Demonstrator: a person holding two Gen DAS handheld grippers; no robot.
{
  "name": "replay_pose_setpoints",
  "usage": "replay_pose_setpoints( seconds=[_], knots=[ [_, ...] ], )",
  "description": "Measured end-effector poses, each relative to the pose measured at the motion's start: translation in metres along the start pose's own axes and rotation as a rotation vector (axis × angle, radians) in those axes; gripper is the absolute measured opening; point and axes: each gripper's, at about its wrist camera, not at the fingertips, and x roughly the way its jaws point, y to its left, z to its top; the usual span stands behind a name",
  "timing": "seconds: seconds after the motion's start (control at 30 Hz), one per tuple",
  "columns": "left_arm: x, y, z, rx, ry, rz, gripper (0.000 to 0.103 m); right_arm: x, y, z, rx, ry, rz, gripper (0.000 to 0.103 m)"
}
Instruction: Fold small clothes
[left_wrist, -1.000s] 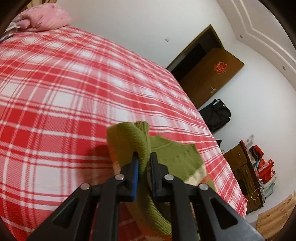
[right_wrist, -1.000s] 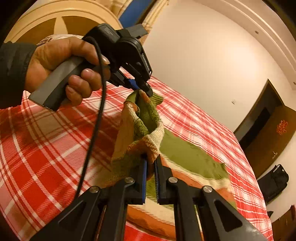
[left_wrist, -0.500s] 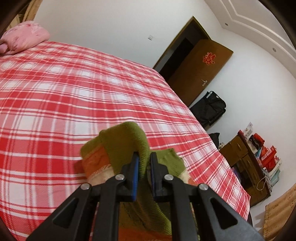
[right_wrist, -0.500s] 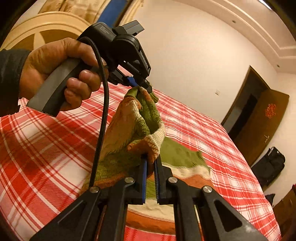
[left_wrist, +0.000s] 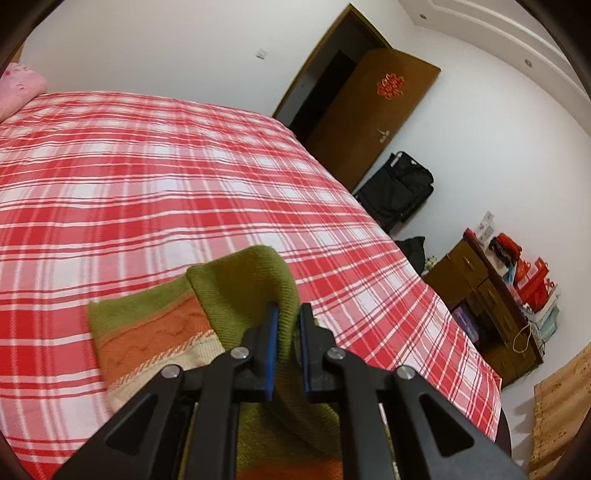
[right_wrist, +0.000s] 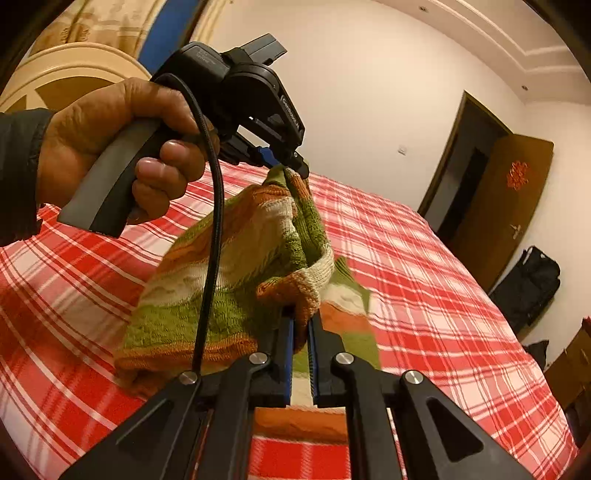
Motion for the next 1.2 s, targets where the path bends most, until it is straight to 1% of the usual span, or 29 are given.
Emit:
replay_pose_setpoints(
  seconds=[0.1, 0.3, 0.4, 0.53, 0.63, 0.73, 0.83, 0.9, 0.93, 0.97, 1.0, 1.03, 1.07, 1.1, 1.13, 1.17, 1.2],
  knots=[
    [0.021, -0.014, -0.002, 0.027, 0.023, 0.003, 0.011, 0.004, -0.016, -0.006, 0.041, 0.037, 0.006, 0.006],
    [0.064, -0.029, -0.012, 0.060, 0.091, 0.014, 0.011, 0.010, -0.029, -0.021, 0.108, 0.112, 0.024, 0.006],
    [0.082, -0.038, -0.019, 0.086, 0.121, 0.023, 0.010, -0.003, -0.036, -0.031, 0.130, 0.142, 0.036, 0.006],
    [0.094, -0.048, -0.023, 0.115, 0.136, 0.029, 0.010, -0.006, -0.045, -0.035, 0.166, 0.166, 0.056, 0.006],
    [0.103, -0.057, -0.026, 0.167, 0.147, 0.053, 0.010, -0.003, -0.055, -0.038, 0.215, 0.203, 0.088, 0.006],
    [0.112, -0.064, -0.032, 0.205, 0.164, 0.068, 0.010, 0.004, -0.062, -0.045, 0.231, 0.233, 0.098, 0.006],
    [0.113, -0.070, -0.034, 0.224, 0.160, 0.086, 0.010, 0.003, -0.063, -0.050, 0.239, 0.256, 0.106, 0.006],
    [0.105, -0.076, -0.035, 0.257, 0.141, 0.103, 0.017, 0.004, -0.065, -0.052, 0.245, 0.268, 0.115, 0.006],
    [0.098, -0.080, -0.035, 0.282, 0.133, 0.113, 0.025, 0.006, -0.065, -0.053, 0.244, 0.273, 0.120, 0.006],
    [0.089, -0.082, -0.035, 0.302, 0.116, 0.122, 0.040, 0.006, -0.067, -0.053, 0.245, 0.274, 0.125, 0.006],
    [0.078, -0.083, -0.035, 0.318, 0.088, 0.130, 0.049, 0.005, -0.069, -0.054, 0.254, 0.271, 0.134, 0.006],
    [0.064, -0.082, -0.037, 0.334, 0.055, 0.141, 0.066, 0.004, -0.071, -0.055, 0.268, 0.273, 0.143, 0.006],
    [0.048, -0.079, -0.040, 0.351, 0.022, 0.152, 0.072, 0.002, -0.075, -0.056, 0.288, 0.276, 0.160, 0.010],
    [0.035, -0.075, -0.044, 0.367, 0.009, 0.175, 0.072, -0.001, -0.079, -0.057, 0.309, 0.279, 0.168, 0.012],
    [0.024, -0.071, -0.049, 0.378, 0.006, 0.203, 0.072, -0.004, -0.083, -0.059, 0.320, 0.279, 0.160, 0.022],
    [0.018, -0.067, -0.053, 0.386, 0.007, 0.225, 0.074, -0.008, -0.086, -0.060, 0.325, 0.277, 0.142, 0.038],
    [0.009, -0.062, -0.060, 0.400, 0.011, 0.252, 0.075, -0.012, -0.091, -0.060, 0.328, 0.270, 0.119, 0.044]
  ],
)
